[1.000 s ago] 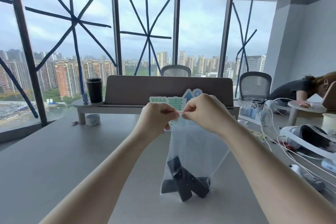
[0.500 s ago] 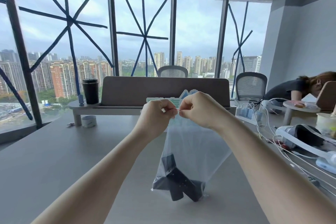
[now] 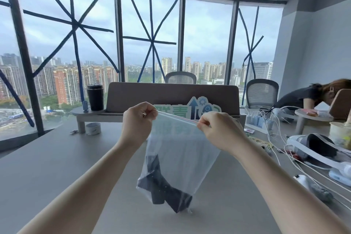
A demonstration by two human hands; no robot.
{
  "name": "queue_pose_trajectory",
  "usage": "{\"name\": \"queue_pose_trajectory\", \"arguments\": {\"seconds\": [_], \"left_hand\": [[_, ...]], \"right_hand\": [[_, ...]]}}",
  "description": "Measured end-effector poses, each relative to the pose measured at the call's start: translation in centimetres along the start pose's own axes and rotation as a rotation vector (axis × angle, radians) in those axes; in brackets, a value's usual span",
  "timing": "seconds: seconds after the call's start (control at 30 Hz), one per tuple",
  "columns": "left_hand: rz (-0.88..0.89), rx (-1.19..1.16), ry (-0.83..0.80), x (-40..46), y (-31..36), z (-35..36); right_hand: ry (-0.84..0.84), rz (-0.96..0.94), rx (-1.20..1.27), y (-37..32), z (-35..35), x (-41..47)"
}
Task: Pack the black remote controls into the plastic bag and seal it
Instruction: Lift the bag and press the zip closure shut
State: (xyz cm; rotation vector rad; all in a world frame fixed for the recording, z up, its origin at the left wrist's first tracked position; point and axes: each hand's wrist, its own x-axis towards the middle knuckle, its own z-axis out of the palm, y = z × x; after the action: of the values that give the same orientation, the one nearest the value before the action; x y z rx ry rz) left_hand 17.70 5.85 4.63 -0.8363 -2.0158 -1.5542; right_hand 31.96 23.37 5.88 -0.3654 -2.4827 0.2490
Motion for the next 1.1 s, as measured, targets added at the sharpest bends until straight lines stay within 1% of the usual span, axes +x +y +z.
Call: {"name": "queue_pose_trajectory", "arguments": {"seconds": [0.27, 0.53, 0.63, 0.73, 0.83, 0.93, 1.03, 1.1], "left_hand": [[0.008, -0.007, 0.081, 0.3, -1.2, -2.4], [-0.027, -0.005, 0.096, 0.3, -2.0, -3.4], [-0.045, -0.028, 0.116, 0.4, -2.2, -3.8], [-0.079, -0.106, 0.116, 0.9, -3.2, -4.6], [-0.119, -0.154, 0.112, 1.6, -5.3, -5.2], [-0.176, -0.117, 0.115, 2.8, -8.4, -5.7], [-0.26, -0.052, 0.088, 5.2, -12.2, -6.1], [-0.327, -0.059, 0.066, 7.5, -14.5, -6.4]], "right_hand": [[-0.028, -0.067, -0.044, -0.2, -0.2, -0.6], [-0.082, -0.07, -0.083, -0.4, -0.9, -1.7], [-0.035, -0.098, -0.081, -0.6, -1.3, -1.7], [0.023, -0.14, -0.062, -1.1, -1.1, -1.0], [0.062, -0.198, 0.011, -1.6, 0.5, 0.6], [0.079, -0.221, 0.175, -1.8, 4.0, 3.6], [0.071, -0.145, 0.282, -2.7, 9.0, 8.5], [0.043, -0.062, 0.334, -3.9, 12.3, 12.3]]}}
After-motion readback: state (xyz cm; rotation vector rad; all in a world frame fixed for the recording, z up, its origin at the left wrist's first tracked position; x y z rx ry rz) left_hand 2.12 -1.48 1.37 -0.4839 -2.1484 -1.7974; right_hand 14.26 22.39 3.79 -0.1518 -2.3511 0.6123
